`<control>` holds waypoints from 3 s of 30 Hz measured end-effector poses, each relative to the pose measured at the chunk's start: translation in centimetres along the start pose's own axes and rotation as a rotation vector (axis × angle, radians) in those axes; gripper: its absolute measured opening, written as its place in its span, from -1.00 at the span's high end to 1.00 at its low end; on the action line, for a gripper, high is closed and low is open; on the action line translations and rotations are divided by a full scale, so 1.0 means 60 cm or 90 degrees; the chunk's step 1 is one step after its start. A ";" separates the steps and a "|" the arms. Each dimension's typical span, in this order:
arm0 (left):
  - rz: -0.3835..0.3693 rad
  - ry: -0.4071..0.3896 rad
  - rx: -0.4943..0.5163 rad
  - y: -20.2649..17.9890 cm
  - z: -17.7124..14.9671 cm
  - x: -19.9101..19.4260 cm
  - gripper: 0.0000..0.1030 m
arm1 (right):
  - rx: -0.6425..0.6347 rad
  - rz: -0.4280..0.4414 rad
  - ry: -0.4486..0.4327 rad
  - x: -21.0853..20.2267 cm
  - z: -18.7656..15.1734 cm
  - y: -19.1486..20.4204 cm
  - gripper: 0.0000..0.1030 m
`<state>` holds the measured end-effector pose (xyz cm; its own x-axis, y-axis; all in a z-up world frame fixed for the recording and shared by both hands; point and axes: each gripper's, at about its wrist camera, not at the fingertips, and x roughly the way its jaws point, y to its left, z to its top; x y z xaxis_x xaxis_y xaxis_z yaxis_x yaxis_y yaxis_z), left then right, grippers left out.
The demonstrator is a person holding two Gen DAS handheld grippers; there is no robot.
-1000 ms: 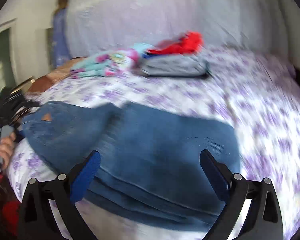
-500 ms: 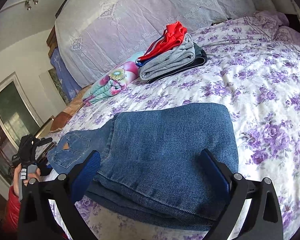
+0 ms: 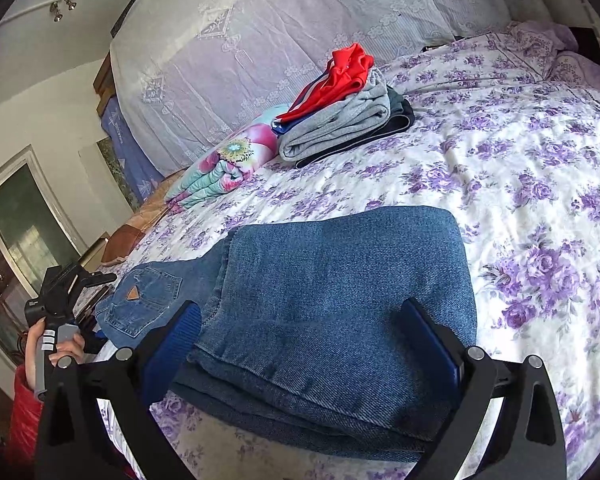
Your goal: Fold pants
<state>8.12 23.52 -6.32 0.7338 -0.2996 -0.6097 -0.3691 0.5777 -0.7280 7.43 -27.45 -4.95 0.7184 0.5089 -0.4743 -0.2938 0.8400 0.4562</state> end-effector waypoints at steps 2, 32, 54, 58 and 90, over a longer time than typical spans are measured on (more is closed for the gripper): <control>0.009 -0.006 -0.001 0.007 0.003 -0.003 -0.52 | 0.002 0.003 -0.002 -0.002 -0.001 0.001 -0.93; -0.101 0.025 -0.005 0.065 0.028 -0.008 0.25 | 0.007 0.010 -0.005 -0.002 -0.001 0.001 -0.93; -0.046 -0.189 0.439 -0.226 -0.108 -0.141 0.38 | -0.279 -0.287 0.154 0.114 0.001 0.094 -0.93; -0.077 -0.183 0.491 -0.276 -0.144 -0.144 0.38 | -0.258 -0.230 0.128 0.078 0.014 0.082 -0.93; -0.143 0.075 0.813 -0.426 -0.512 0.069 -0.34 | 0.107 -0.149 -0.011 -0.104 0.003 -0.171 -0.93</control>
<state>3.06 -15.82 0.09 0.6295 -0.5108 -0.5855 0.6026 0.7966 -0.0472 6.09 -39.28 -6.55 0.7650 0.3002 -0.5698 -0.0104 0.8904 0.4551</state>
